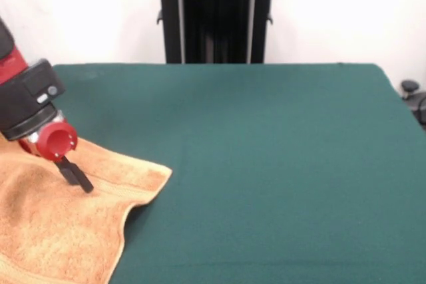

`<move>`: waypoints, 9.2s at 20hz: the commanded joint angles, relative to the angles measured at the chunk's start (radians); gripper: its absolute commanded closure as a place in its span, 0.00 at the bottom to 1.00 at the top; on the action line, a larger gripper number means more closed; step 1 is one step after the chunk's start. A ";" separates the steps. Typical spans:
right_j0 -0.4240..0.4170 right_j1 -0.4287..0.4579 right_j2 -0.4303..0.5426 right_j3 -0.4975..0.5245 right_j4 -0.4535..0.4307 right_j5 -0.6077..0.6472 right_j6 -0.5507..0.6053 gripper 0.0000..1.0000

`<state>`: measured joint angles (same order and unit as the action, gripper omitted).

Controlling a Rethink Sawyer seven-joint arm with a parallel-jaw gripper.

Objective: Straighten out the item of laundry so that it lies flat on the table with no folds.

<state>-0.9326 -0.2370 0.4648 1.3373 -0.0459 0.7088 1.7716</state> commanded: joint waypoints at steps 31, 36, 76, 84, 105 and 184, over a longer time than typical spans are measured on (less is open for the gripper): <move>0.298 0.111 -0.091 0.237 0.322 -0.217 0.346 0.00; 0.329 0.086 -0.114 0.273 0.378 -0.230 0.363 0.00; 0.530 -0.022 -0.260 0.398 0.706 -0.106 0.440 0.00; 0.539 -0.083 -0.333 0.382 0.654 0.008 0.483 0.00; 0.586 -0.051 -0.567 0.043 0.442 0.168 0.417 0.00; 0.383 0.576 -0.428 -0.601 0.640 0.912 0.466 0.00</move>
<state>-0.6366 0.2149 -0.0936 0.6385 0.5858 1.5908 1.9972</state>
